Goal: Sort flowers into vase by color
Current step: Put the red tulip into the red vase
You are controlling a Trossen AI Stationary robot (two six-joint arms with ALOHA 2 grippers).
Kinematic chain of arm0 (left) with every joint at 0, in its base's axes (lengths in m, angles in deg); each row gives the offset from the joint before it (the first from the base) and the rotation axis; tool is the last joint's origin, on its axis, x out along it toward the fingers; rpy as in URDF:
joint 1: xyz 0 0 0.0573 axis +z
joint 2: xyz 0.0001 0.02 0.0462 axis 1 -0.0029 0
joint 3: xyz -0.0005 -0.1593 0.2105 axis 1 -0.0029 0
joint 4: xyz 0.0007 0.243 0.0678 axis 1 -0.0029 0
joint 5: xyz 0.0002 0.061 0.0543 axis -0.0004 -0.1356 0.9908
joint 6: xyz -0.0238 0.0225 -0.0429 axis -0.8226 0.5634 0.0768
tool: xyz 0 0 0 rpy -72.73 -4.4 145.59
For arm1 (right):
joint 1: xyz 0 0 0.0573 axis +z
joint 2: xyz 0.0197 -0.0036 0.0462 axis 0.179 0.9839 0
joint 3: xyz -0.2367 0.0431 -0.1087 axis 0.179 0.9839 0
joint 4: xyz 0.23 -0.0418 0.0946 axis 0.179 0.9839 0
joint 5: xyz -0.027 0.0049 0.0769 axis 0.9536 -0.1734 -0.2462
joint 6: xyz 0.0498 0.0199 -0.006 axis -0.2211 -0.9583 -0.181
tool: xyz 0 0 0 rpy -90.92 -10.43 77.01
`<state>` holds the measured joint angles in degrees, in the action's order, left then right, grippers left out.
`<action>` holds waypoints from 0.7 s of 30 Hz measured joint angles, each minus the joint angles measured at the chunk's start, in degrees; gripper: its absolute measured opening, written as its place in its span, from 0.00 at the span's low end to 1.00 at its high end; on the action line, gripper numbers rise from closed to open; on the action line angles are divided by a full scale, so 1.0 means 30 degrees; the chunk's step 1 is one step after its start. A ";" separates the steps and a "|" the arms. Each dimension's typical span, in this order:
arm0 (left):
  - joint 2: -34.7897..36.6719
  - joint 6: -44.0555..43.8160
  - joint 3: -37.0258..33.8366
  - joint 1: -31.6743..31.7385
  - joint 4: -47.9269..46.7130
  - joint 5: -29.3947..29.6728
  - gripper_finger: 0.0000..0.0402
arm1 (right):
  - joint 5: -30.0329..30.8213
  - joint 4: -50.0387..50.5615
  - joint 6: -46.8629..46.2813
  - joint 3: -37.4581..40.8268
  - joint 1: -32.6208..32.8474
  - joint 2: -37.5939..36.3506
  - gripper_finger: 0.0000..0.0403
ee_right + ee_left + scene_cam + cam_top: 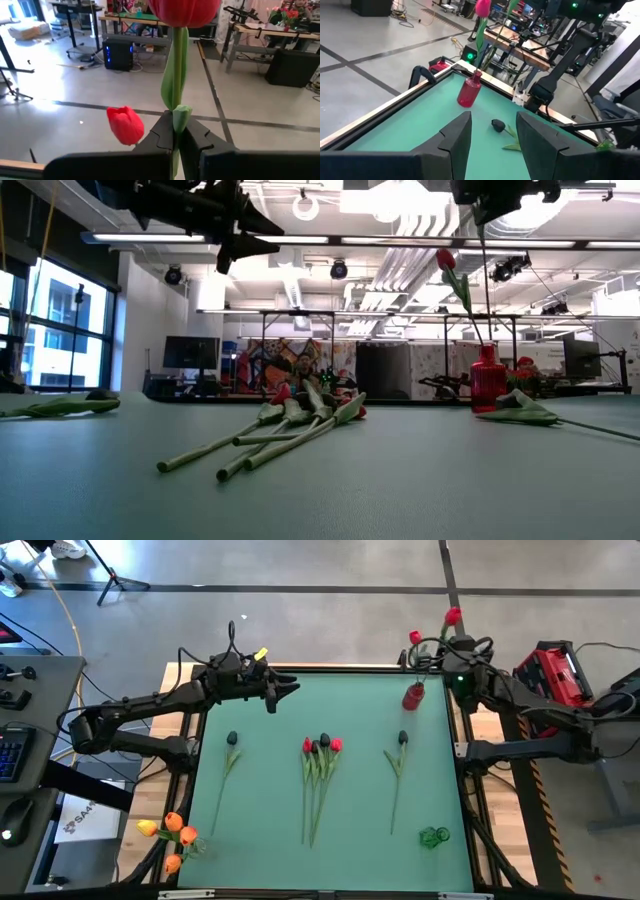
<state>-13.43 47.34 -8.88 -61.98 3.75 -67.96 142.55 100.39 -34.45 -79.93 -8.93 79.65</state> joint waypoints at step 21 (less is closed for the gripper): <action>0.0000 0.0835 0.0000 0.0000 -0.0356 0.0342 0.35 | -0.0132 0.0652 -0.2655 0.0017 -0.0765 0.1432 0.10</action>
<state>-13.43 49.84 -8.88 -61.98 2.68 -66.93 142.16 102.35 -42.41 -79.88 -11.22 83.94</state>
